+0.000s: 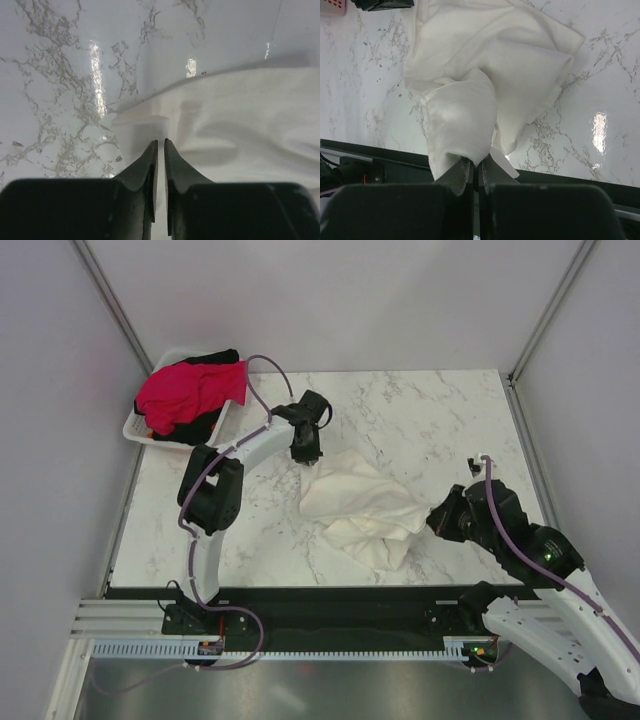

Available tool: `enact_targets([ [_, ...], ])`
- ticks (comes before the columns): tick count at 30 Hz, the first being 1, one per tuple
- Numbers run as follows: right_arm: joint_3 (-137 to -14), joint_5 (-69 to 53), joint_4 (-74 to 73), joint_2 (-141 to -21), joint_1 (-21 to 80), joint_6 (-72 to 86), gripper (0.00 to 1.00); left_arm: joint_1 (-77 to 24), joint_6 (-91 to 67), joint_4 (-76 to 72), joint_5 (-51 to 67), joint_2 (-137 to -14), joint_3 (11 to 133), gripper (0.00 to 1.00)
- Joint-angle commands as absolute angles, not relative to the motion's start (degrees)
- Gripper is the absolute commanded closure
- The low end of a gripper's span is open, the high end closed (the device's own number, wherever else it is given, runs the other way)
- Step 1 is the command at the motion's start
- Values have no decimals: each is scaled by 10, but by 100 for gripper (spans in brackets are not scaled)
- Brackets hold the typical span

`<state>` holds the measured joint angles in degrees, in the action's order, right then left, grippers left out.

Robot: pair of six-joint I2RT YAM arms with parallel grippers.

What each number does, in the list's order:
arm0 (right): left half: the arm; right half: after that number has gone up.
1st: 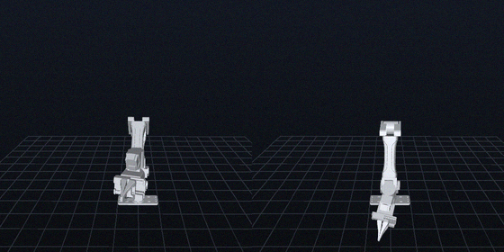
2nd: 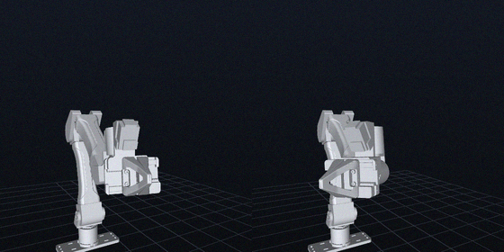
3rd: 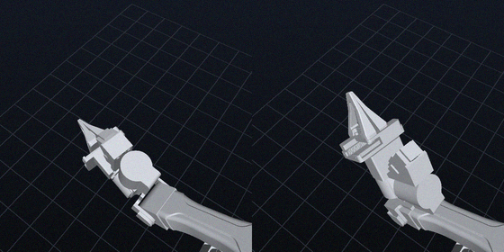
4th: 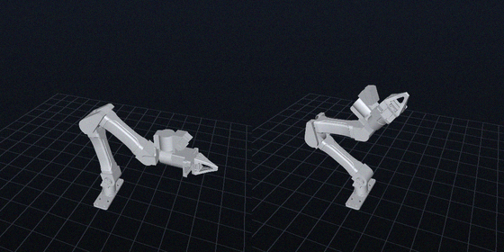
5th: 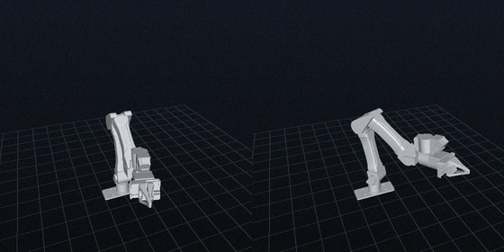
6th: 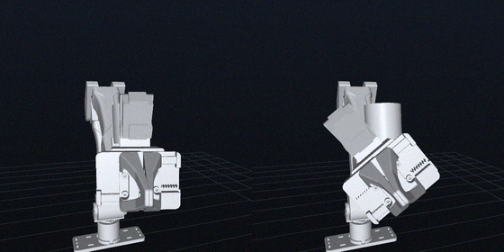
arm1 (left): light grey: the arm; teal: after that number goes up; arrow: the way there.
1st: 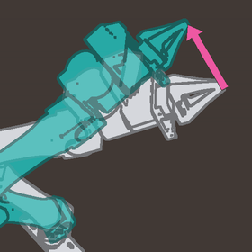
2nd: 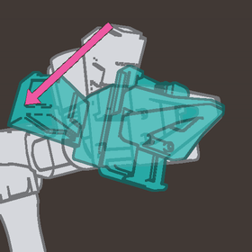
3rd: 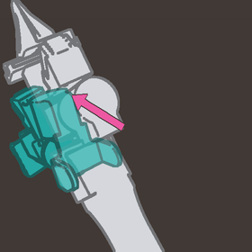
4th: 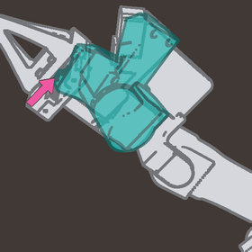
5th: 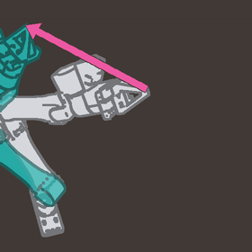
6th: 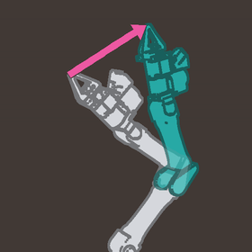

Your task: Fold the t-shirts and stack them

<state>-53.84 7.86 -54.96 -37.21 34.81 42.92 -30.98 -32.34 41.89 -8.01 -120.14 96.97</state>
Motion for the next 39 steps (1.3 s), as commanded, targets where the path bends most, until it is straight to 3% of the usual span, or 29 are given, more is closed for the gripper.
enact_targets([
  [1, -555, 85, -554, -380, 349, 437, 100, -309, -303, 431, -122, -1213, 998, 88],
  [2, -559, 85, -555, -381, 348, 437, 100, -309, -303, 434, -125, -1211, 998, 98],
  [15, -649, 151, -587, -418, 350, 388, 100, -301, -262, 479, -192, -1039, 979, 98],
  [16, -652, 149, -587, -420, 349, 388, 100, -301, -240, 472, -170, -1035, 980, 94],
  [17, -656, 149, -587, -422, 348, 387, 100, -304, -234, 468, -127, -1039, 982, 62],
  [18, -655, 147, -586, -424, 349, 388, 100, -306, -229, 466, -114, -1047, 986, 42],
  [20, -644, 139, -584, -425, 349, 391, 100, -323, -209, 470, -109, -1085, 995, 23],
  [21, -639, 136, -583, -422, 349, 394, 100, -330, -207, 475, -116, -1098, 1004, 21],
  [28, -596, 120, -577, -392, 348, 412, 100, -351, -232, 515, -177, -1222, 1017, 25],
  [32, -581, 113, -578, -381, 349, 414, 100, -348, -252, 517, -210, -1254, 1011, 38],
  [39, -563, 108, -574, -379, 349, 412, 100, -346, -272, 532, -252, -1261, 1014, 40],
])
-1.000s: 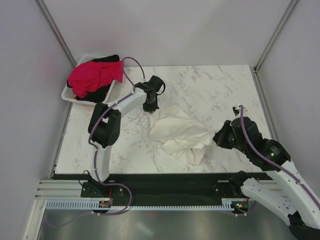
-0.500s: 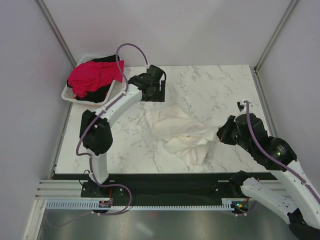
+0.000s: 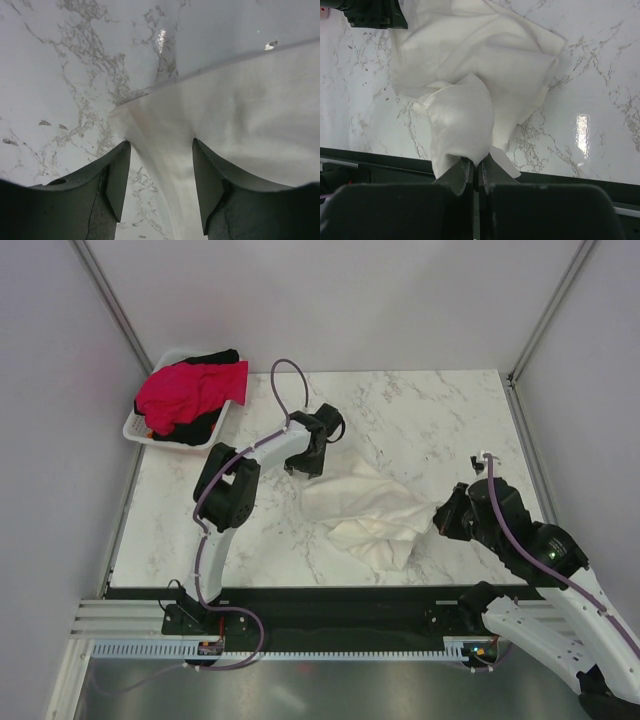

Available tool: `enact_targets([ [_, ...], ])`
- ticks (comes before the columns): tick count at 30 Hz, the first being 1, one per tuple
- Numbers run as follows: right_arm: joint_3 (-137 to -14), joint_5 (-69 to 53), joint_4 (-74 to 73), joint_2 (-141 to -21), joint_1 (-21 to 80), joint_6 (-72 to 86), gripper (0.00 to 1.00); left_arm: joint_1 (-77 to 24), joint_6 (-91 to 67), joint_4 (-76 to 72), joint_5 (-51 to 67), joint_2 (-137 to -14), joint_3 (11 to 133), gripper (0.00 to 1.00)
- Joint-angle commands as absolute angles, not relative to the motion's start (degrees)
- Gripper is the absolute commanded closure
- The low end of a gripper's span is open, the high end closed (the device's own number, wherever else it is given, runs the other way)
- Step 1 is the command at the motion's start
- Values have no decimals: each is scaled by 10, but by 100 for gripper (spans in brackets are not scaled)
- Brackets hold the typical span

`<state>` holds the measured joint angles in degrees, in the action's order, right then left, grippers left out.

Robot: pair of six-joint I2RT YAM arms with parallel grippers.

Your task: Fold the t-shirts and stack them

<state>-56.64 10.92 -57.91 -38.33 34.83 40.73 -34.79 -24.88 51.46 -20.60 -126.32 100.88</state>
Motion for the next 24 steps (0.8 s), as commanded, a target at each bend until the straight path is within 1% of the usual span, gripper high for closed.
enact_targets([
  [1, -559, 108, -574, -378, 349, 410, 100, -347, -278, 535, -258, -1259, 1013, 41],
  [4, -550, 110, -571, -378, 349, 410, 100, -346, -288, 539, -285, -1243, 1001, 41],
  [10, -542, 106, -562, -383, 350, 409, 100, -343, -296, 543, -291, -1245, 995, 43],
  [13, -541, 106, -562, -384, 348, 407, 100, -337, -310, 542, -289, -1246, 984, 52],
  [14, -541, 107, -561, -384, 349, 407, 100, -333, -313, 541, -289, -1246, 978, 60],
  [16, -540, 108, -561, -383, 349, 404, 100, -330, -319, 541, -292, -1245, 974, 69],
  [17, -540, 107, -562, -382, 349, 403, 100, -330, -319, 539, -294, -1246, 969, 79],
  [20, -541, 109, -562, -387, 348, 402, 100, -326, -319, 539, -296, -1238, 965, 98],
  [24, -553, 118, -575, -402, 348, 404, 100, -325, -314, 561, -308, -1199, 963, 98],
])
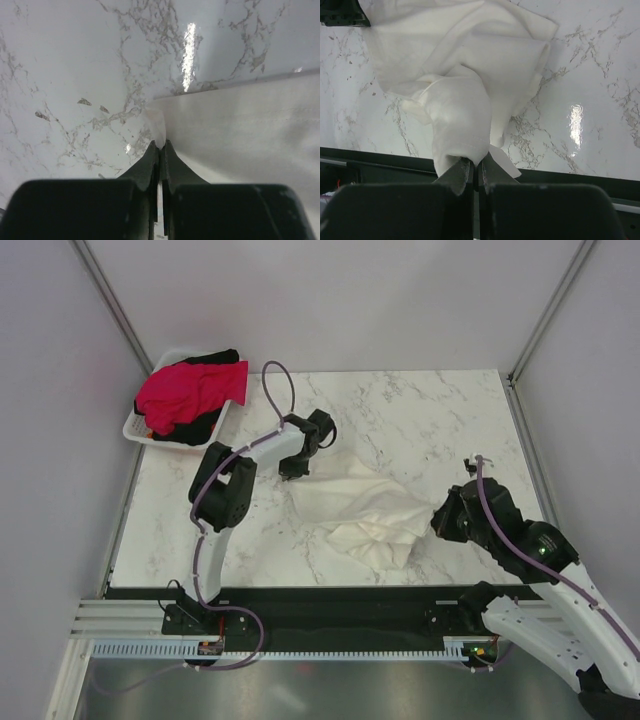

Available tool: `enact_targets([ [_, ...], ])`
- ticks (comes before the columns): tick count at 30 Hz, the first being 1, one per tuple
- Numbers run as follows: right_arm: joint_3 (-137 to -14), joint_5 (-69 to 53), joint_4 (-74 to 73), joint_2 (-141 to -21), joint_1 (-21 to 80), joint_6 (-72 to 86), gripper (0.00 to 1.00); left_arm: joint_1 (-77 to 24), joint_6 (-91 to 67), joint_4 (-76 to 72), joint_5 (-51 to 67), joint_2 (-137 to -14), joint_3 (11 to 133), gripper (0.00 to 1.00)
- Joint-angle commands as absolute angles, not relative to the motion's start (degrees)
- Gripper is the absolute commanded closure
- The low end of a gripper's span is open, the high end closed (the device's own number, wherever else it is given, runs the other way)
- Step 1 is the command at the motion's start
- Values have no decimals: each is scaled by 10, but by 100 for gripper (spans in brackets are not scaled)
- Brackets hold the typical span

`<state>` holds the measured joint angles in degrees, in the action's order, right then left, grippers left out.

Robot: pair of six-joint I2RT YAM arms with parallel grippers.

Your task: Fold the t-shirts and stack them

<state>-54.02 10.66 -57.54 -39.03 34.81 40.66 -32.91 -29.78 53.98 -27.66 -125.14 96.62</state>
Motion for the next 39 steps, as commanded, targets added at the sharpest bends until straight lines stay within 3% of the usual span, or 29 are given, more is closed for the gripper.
enact_targets([
  [1, -564, 120, -581, -407, 348, 403, 100, -325, -314, 568, -315, -1183, 966, 98],
  [9, -693, 203, -637, -482, 349, 361, 100, -324, -303, 668, -348, -997, 1026, 98],
  [21, -1031, 331, -662, -528, 349, 243, 100, -324, -285, 739, -330, -772, 1203, 98],
  [32, -1077, 164, -470, -380, 349, 118, 100, -324, -188, 607, -117, -611, 1270, 98],
  [39, -1234, 161, -470, -394, 349, 65, 100, -321, -144, 534, -23, -562, 1328, 98],
])
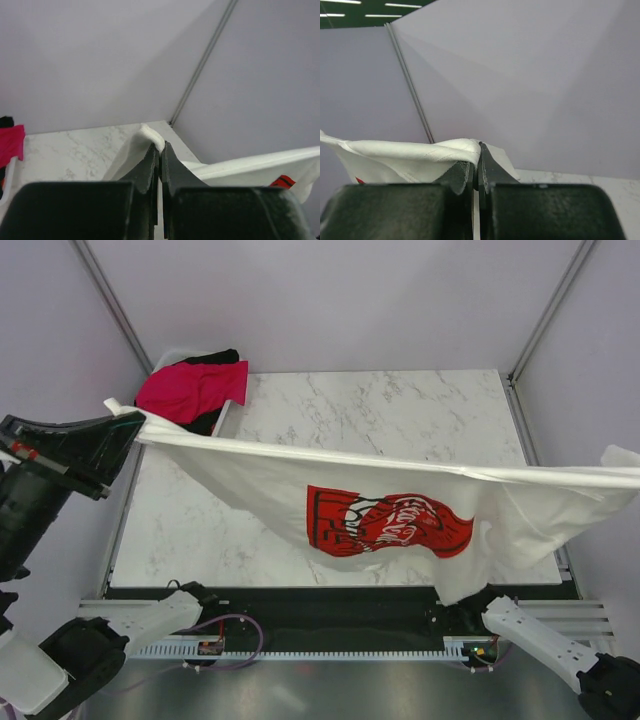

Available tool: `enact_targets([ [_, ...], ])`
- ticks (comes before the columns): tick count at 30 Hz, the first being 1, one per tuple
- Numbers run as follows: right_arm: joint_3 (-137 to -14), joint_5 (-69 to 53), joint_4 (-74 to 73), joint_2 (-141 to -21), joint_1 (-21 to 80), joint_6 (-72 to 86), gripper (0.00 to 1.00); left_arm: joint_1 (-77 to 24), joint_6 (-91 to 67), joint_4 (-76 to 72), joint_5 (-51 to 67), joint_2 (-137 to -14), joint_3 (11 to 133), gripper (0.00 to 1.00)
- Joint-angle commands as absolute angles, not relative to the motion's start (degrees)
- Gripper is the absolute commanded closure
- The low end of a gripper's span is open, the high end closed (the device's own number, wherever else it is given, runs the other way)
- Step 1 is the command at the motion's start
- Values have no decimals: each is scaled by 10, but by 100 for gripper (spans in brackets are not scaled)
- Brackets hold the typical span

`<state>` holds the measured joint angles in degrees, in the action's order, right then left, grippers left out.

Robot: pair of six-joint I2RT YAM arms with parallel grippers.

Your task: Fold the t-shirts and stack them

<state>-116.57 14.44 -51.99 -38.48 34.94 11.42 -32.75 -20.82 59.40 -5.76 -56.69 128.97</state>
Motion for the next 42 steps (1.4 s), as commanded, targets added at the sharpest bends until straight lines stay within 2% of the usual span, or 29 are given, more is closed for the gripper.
enact_targets([
  [1, -1250, 161, -468, -398, 349, 60, 100, -320, -144, 530, -16, -564, 1338, 98],
  [7, -1296, 270, -453, -469, 349, 22, 100, -316, -146, 502, -13, -605, 1334, 98],
  [12, -1172, 584, -430, -559, 408, 94, 100, -317, -169, 501, -201, -645, 1212, 98],
  [16, -1029, 686, -292, -634, 429, 12, 100, -308, -187, 496, -274, -704, 1106, 98],
  [18, -1001, 652, -245, -712, 363, -2, 100, -258, -200, 488, -248, -761, 1053, 98],
  [19, -1006, 587, -249, -745, 322, 18, 100, -237, -213, 483, -237, -784, 1042, 98],
  [20, -1012, 553, -250, -781, 249, 35, 100, -216, -218, 479, -219, -814, 1032, 98],
  [21, -1029, 524, -257, -869, 218, 52, 90, -176, -222, 476, -204, -879, 1030, 98],
  [22, -1063, 489, -278, -926, 196, 61, 74, -159, -225, 479, -193, -924, 1036, 98],
  [23, -1186, 430, -363, -989, 173, 67, 52, -139, -236, 497, -163, -966, 1073, 98],
  [24, -1269, 411, -425, -1121, 171, 69, 11, -108, -245, 522, -110, -1048, 1102, 86],
  [26, -1476, 396, -579, -1238, 172, 104, 7, -99, -262, 580, -108, -1091, 1142, 52],
  [27, -1430, 372, -564, -1213, 171, 120, 2, -101, -262, 575, -107, -1092, 1129, 26],
  [28, -1363, 355, -536, -1182, 171, 126, 2, -103, -261, 561, -108, -1075, 1108, 17],
  [29, -1216, 335, -470, -1145, 171, 155, 2, -103, -261, 537, -111, -1058, 1062, 12],
  [30, -1149, 317, -439, -1075, 170, 166, 2, -103, -265, 531, -117, -1045, 1044, 10],
  [32, -1007, 288, -396, -1019, 165, 204, 2, -103, -279, 528, -121, -997, 986, 9],
  [36, -852, 174, -380, -921, 149, 271, 2, -110, -296, 491, -125, -889, 852, 12],
  [38, -767, 121, -343, -902, 135, 284, 2, -114, -300, 468, -120, -838, 773, 12],
  [42, -697, 37, -310, -914, 117, 298, 2, -120, -308, 414, -99, -798, 671, 13],
])
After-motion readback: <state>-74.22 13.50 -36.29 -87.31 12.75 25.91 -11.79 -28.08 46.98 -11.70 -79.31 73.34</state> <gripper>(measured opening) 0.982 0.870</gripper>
